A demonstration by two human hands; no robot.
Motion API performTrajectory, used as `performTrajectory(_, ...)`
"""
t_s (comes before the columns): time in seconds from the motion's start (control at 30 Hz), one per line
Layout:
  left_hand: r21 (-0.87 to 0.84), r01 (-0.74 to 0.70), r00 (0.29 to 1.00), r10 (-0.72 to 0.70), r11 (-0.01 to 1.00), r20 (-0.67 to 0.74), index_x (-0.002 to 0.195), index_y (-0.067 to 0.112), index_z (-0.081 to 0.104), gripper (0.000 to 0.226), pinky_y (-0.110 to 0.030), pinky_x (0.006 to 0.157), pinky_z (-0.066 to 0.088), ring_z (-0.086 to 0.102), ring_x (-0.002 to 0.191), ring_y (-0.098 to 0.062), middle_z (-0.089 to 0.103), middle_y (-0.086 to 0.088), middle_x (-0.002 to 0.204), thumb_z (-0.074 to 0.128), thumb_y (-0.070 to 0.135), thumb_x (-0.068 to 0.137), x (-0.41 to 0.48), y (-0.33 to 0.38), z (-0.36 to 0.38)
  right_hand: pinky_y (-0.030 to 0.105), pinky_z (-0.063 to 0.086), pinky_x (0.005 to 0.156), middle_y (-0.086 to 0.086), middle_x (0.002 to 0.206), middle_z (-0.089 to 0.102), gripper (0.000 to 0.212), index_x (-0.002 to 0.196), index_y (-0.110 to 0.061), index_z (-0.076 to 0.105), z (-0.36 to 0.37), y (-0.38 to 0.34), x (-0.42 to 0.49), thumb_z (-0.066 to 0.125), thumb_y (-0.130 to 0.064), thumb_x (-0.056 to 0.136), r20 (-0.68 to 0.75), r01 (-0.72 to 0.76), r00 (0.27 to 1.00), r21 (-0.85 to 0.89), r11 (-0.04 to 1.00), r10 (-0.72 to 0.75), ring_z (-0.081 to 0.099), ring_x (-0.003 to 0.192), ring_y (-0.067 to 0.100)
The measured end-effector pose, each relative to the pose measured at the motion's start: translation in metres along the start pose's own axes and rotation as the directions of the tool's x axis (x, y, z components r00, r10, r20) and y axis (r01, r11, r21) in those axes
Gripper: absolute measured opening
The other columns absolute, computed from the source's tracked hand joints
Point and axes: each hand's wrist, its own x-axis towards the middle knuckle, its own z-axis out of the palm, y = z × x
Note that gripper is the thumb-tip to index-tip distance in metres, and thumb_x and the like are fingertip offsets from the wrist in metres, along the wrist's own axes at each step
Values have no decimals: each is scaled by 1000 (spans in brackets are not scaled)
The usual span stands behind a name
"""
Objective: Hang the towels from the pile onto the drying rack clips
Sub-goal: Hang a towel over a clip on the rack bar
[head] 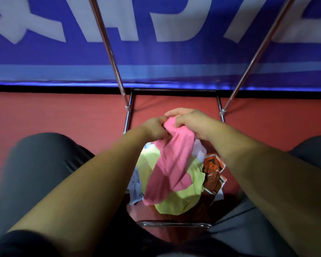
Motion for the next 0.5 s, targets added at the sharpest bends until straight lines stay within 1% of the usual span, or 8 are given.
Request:
performTrajectory(0.07,170,9,998,1,985,-60,110,20,74,46,-35,93,56,73,101,-26,78,-5,106,89,32,68,-7,10,-17,18,52,70,-5,92,79,53,110,-21,82,-3,-26,-14,54,13,79,0,35,999,-51,998,-35,66,80,8)
performTrajectory(0.17,324,-9,983,67,946,-170,100,22,74,39,-33,87,56,71,91,-22,78,-1,96,89,49,76,-23,17,-45,24,51,82,-1,108,81,47,110,-21,83,-15,-57,-28,60,6,80,-49,97,993,-197,976,-108,64,92,9)
performTrajectory(0.23,232,-92,963,146,968,-227,99,17,74,33,-34,81,56,68,85,-20,76,-3,91,87,40,80,-36,25,-60,21,51,82,-7,103,80,27,107,-22,82,-26,-73,-38,68,-6,90,-71,108,989,-257,961,-130,66,95,10)
performTrajectory(0.27,160,-155,947,193,975,-258,94,14,71,26,-33,76,54,64,80,-17,73,-1,85,85,32,82,-44,31,-65,22,53,79,-5,100,80,15,107,-20,82,-31,-78,-43,69,-21,98,-60,93,992,-256,962,-112,67,95,13)
performTrajectory(0.37,51,-357,855,348,933,-384,86,13,59,17,-30,67,47,52,67,-8,61,5,72,66,25,77,-68,47,-72,32,58,73,19,108,79,72,112,-4,78,-40,-78,-52,52,-70,101,31,-134,990,-101,986,138,71,91,29)
performTrajectory(0.43,26,-436,807,404,900,-430,89,12,57,13,-29,62,45,48,62,-6,58,4,71,68,14,83,-77,54,-68,39,63,85,20,115,78,74,117,-7,76,-38,-70,-60,45,-73,102,129,-219,967,-24,975,220,74,98,31)
performTrajectory(0.47,-21,-451,803,396,892,-445,90,11,56,14,-28,56,43,47,58,-7,57,4,68,69,9,87,-79,54,-62,38,62,89,13,109,81,66,116,-11,75,-36,-62,-64,45,-69,104,145,-236,961,-19,972,236,75,97,27)
performTrajectory(0.5,-101,-455,813,367,885,-452,91,10,54,16,-26,49,41,47,53,-11,56,2,66,69,7,90,-82,53,-57,33,62,85,2,95,83,56,111,-13,73,-33,-55,-67,46,-62,108,135,-245,960,-33,969,247,76,88,20)
